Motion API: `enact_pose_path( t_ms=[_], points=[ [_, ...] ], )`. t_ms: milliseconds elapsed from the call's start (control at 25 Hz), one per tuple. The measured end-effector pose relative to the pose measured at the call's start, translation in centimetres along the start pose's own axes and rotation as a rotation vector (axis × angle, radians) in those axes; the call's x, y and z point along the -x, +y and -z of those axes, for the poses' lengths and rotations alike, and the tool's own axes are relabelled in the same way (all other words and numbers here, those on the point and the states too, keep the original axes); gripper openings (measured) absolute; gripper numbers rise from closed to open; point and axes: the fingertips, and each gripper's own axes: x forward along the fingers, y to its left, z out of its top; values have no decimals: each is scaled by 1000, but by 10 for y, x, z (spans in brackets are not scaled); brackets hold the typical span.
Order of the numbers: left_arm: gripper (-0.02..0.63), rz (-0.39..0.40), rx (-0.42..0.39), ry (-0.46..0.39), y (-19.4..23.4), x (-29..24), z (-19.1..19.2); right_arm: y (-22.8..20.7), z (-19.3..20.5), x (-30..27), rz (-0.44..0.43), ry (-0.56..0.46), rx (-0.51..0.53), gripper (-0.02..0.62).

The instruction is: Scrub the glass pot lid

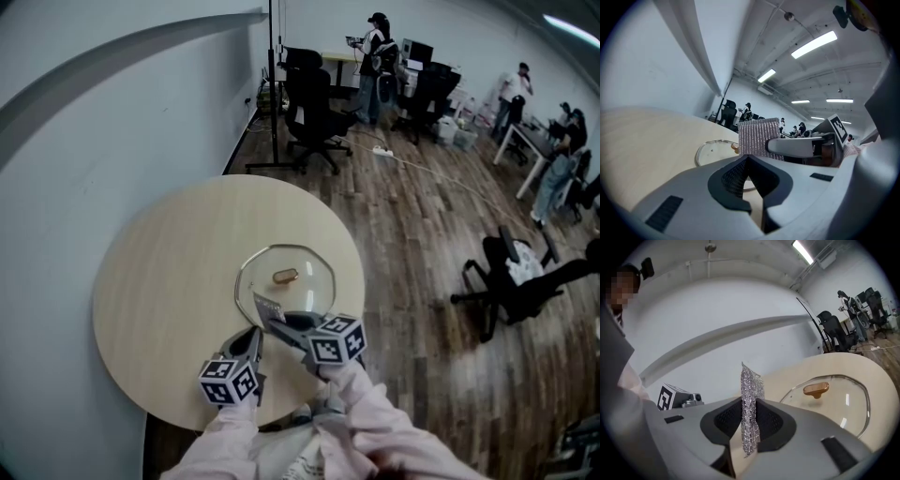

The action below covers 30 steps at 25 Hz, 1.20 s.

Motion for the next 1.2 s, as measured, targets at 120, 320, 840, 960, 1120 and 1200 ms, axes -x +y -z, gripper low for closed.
enact_pose_path(
  t_ms=[120,320,840,960,1120,1200],
  points=[
    [-3,1,-12,-18,0,1,-4,2,-3,7,0,-66,13,91],
    [-3,5,-30,-55,-3,6,-15,12,-10,20,6,-169,56,91],
    [-3,27,-78,-93,-11,9,-28,17,-14,37,18,-244,123,87],
    [-2,29,-79,-99,-11,13,-31,20,-13,39,20,-240,127,84],
    [-3,36,-91,-103,-9,9,-28,16,-8,39,20,-245,136,84],
    [-3,41,-103,-103,-10,9,-29,17,-9,39,18,-247,146,84]
  ],
)
